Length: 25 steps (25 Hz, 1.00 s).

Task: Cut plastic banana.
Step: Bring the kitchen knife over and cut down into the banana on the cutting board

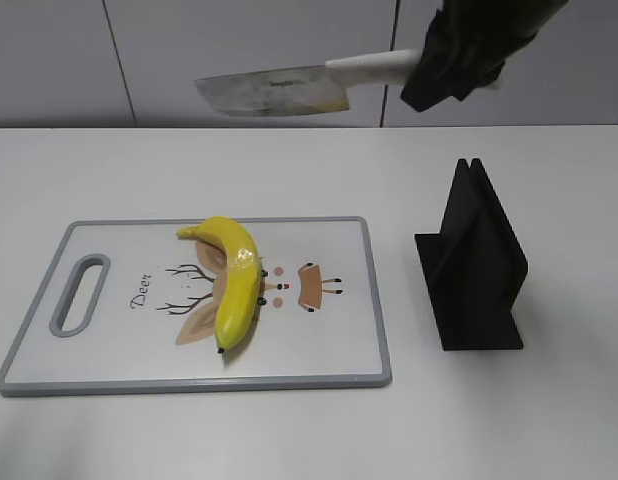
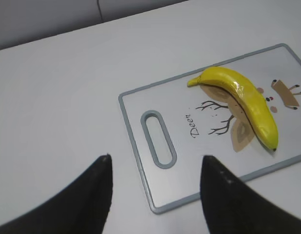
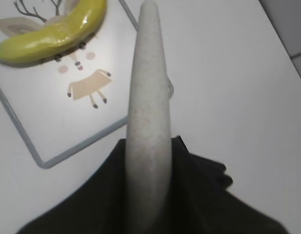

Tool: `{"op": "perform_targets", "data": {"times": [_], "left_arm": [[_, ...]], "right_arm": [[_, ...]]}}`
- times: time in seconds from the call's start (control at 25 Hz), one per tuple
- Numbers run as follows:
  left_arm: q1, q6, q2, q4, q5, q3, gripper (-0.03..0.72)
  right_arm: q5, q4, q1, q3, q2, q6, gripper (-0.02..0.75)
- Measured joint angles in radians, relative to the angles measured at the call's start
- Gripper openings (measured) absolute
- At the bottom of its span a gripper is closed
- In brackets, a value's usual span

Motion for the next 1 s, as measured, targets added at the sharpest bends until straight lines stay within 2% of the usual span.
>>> {"op": "perform_targets", "data": {"times": [0.16,0.24,0.44,0.6,0.76,1.0], "left_arm": [[-0.004,0.163,0.171,-0.063,0.008,-0.135,0.551],[-0.027,0.253,0.249,-0.086,0.033,-0.206,0.551],[-0.125,0.447,0.452,-0.098,0.081,-0.369,0.551],[-0.216,0.633,0.604,-0.100,0.119,-0.463,0.551],[-0.260,0.695,0.746,-0.079,0.167,-0.519,0.551],[-0.263,0.716,0.905,0.006,0.167,-0.524,0.551]], "right_arm": [[-0.004,0.202,-0.039,0.000,0.050,-0.243,0.166],[-0.003,0.244,-0.045,0.000,0.067,-0.306,0.166],[0.000,0.295,-0.046,0.000,0.104,-0.451,0.166],[-0.001,0.385,-0.046,-0.003,0.142,-0.593,0.166],[0.009,0.453,-0.046,-0.004,0.173,-0.690,0.166],[0.034,0.458,-0.046,-0.005,0.209,-0.718,0.166]]}}
